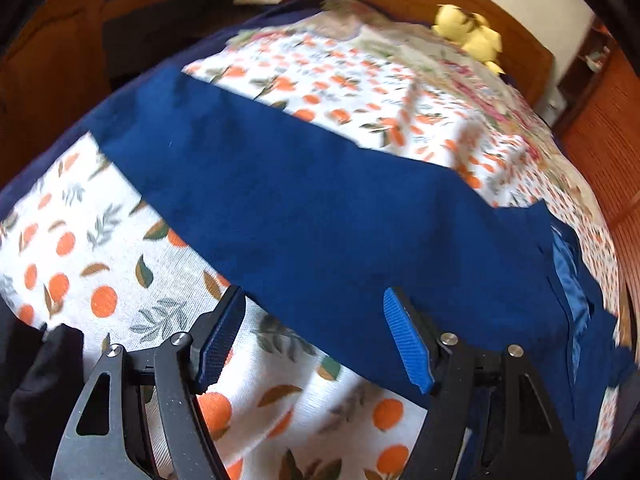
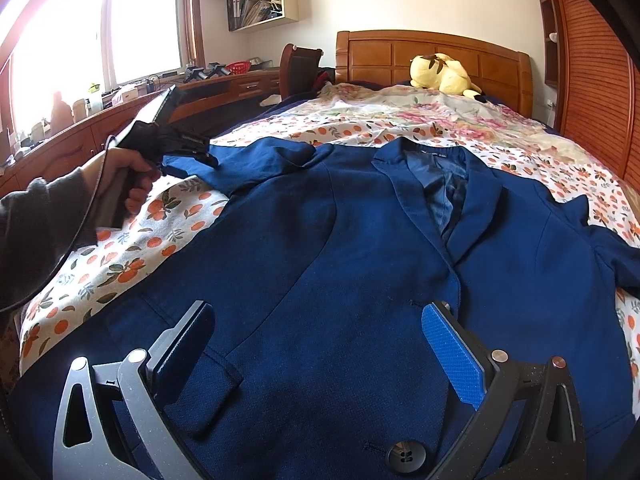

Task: Fold large clothes
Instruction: 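Grasp the jacket sleeve with the left tool and lift it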

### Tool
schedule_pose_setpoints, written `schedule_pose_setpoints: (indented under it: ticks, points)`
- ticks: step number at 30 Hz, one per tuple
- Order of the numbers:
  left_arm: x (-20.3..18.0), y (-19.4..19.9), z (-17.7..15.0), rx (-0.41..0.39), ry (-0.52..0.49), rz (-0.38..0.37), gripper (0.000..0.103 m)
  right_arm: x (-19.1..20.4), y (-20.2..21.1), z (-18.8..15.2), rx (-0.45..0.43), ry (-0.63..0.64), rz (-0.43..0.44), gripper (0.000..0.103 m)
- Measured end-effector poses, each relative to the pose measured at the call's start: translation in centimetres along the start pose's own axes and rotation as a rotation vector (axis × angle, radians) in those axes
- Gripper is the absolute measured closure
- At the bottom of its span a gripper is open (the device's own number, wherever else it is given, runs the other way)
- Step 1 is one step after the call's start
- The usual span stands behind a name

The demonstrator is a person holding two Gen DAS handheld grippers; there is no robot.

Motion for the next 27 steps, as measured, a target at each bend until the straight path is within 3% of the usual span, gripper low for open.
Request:
schedule_pose_setpoints:
  ticks: [5,6,8,11,16,23,27]
  points:
    - [0.7,-0.6,-0.5,0.016,0.045,0.005,0.033,-0.2,-0.2,0.0,0.004,-0.014,0.009,0.0]
    - [0.7,-0.7,-0.3,0.012,0.039,-0.003,0.039,-0.3,-0.2,0.0,0.005,-0.015,0.009,0.0]
    - [0.0,-0.7,0.1,0.006,0.014,-0.037,0.08,-0.1,-0.2,0.0,0.005,-0.009,0.003,0.0]
    - [-0.9,-0.8,0.8,0.003,-0.043,0.029,0.099,0.0,-0.1,0.0,-0.003,-0.003,-0.002,0.0]
    - [-4.5,2.9,1.7,-0.089,-0.167,0.111,0.102,0.0,-0.1,-0.1,-0.002,-0.003,-0.001,0.0]
    - [-13.0,12.3,-1.3,-0.213,-0.357,0.018,0.102,-0.1,0.2,-0.1,-0.012,-0.008,0.004,0.0]
    - [-15.0,14.3,-4.0,-0.223,-0.401,0.004,0.102,0.0,0.3,-0.2,-0.018,-0.007,0.004,0.0]
Point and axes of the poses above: each gripper's, at about its wrist camera, not at the fingertips, and y roughly against the way its jaws point, x to its left, z to its top, the point moved 5 cm from there along -y, roughly the way its jaws point, and after that the axes turned 1 degree about -y, right-handed, at the moved point
